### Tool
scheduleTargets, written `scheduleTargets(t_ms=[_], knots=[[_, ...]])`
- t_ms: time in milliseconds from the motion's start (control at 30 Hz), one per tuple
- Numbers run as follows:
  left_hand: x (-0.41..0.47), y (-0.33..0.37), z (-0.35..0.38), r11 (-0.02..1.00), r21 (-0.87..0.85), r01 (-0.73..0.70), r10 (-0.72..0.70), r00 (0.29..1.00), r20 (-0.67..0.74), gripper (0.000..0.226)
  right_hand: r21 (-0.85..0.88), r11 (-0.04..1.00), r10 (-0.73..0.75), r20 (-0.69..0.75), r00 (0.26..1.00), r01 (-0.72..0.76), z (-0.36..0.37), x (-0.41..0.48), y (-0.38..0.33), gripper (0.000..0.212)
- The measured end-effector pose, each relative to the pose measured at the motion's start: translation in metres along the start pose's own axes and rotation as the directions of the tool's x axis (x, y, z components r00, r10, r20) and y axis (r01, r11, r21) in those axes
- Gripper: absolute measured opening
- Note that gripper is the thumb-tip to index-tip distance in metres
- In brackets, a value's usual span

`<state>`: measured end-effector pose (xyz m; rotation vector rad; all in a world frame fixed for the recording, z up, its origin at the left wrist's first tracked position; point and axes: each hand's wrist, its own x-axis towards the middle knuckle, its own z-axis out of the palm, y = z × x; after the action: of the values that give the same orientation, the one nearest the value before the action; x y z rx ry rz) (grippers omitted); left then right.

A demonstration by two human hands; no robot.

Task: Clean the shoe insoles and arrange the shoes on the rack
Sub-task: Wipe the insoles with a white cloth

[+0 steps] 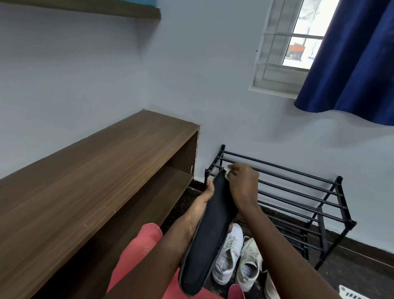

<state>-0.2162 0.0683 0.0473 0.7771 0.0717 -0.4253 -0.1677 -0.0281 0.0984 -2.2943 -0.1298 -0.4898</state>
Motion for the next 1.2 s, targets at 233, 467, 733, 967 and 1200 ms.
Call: scheduleTargets(t_ms=[233,467,733,967,1200], knots=[[0.012,0.005,-0.018,0.998,-0.014,-0.054,0.052,0.992,-0.118,0.081,0.035,0.999,-0.037,0.231,0.972,0.029,0.003,-0.05,-0.011,0.026],[0.011,0.003,-0.022,0.993,0.116,-0.005,0.026,0.983,-0.18,0.076,-0.036,0.998,-0.042,0.167,0.985,0.048,0.01,-0.048,-0.007,0.022],[0.001,0.003,-0.017,0.998,0.064,0.005,0.0,0.996,-0.085,0.081,-0.031,0.999,-0.011,0.054,0.998,0.012,0.003,-0.005,-0.005,0.027],[0.004,0.014,-0.029,0.982,0.175,-0.077,0.126,0.948,-0.291,0.092,0.044,0.998,-0.045,0.322,0.946,0.033,0.005,-0.048,-0.013,0.014],[0.002,0.017,-0.03,0.984,0.153,-0.088,0.127,0.956,-0.265,0.088,-0.012,1.0,-0.008,0.361,0.932,0.013,0.005,-0.049,-0.013,0.019]])
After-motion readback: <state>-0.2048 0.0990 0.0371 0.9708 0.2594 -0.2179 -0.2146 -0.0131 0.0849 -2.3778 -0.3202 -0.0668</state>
